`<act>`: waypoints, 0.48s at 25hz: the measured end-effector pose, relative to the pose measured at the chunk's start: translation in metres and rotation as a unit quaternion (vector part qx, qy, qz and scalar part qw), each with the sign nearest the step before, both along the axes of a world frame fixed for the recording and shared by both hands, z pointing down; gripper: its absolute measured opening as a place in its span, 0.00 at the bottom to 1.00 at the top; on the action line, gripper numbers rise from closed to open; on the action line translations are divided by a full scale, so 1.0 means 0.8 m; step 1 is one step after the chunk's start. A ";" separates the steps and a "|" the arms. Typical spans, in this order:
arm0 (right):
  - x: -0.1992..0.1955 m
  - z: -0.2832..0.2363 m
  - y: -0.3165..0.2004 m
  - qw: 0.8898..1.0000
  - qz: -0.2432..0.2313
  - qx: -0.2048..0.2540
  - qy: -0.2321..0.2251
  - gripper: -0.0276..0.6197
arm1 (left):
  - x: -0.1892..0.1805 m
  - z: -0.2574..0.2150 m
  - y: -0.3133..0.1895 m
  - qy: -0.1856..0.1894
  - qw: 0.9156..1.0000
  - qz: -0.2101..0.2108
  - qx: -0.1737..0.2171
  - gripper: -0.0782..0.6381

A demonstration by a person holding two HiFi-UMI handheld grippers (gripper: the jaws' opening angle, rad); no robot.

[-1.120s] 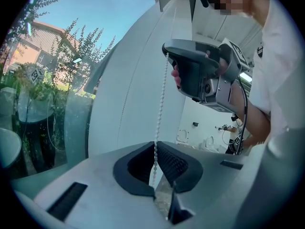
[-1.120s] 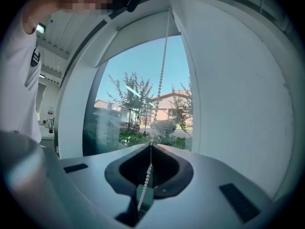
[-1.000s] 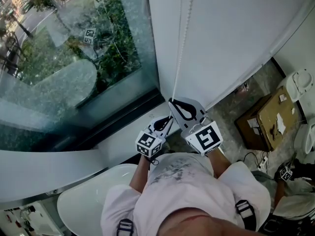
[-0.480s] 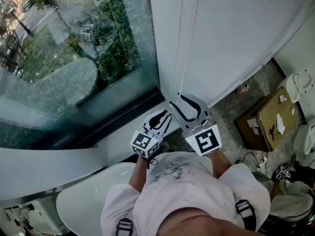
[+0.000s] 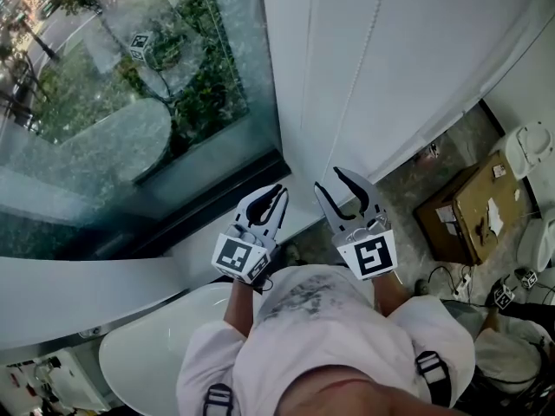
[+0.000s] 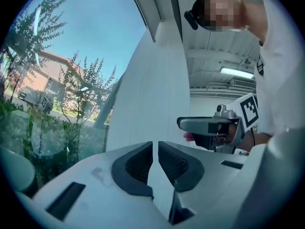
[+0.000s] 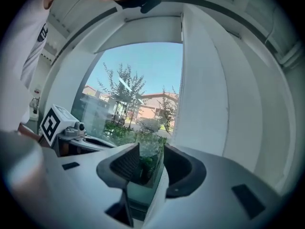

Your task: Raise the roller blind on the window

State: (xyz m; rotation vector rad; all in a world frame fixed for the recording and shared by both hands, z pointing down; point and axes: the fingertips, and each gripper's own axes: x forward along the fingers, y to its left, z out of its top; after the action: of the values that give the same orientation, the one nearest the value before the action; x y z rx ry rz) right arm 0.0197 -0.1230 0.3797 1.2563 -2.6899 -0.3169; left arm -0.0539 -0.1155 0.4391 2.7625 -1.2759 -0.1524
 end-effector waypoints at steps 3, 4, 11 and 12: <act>0.008 -0.001 0.010 1.000 -0.006 -0.003 -0.014 0.25 | 0.004 -0.020 0.009 0.005 1.000 -0.007 0.014 0.13; 0.009 -0.002 0.013 1.000 -0.009 -0.004 -0.017 0.21 | 0.005 -0.027 0.013 0.007 1.000 -0.008 0.017 0.13; -0.004 0.005 0.018 0.997 -0.047 -0.042 -0.045 0.14 | -0.002 -0.059 0.025 -0.004 0.999 -0.017 0.030 0.12; -0.002 0.012 0.020 0.996 -0.051 -0.056 -0.049 0.14 | 0.000 -0.058 0.026 -0.004 0.999 -0.018 0.029 0.12</act>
State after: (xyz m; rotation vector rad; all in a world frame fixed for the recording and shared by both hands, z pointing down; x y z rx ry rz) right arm 0.0178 -0.1073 0.3895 1.1330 -2.8163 -0.1189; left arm -0.0541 -0.0946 0.3923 2.7922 -1.3441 -0.1843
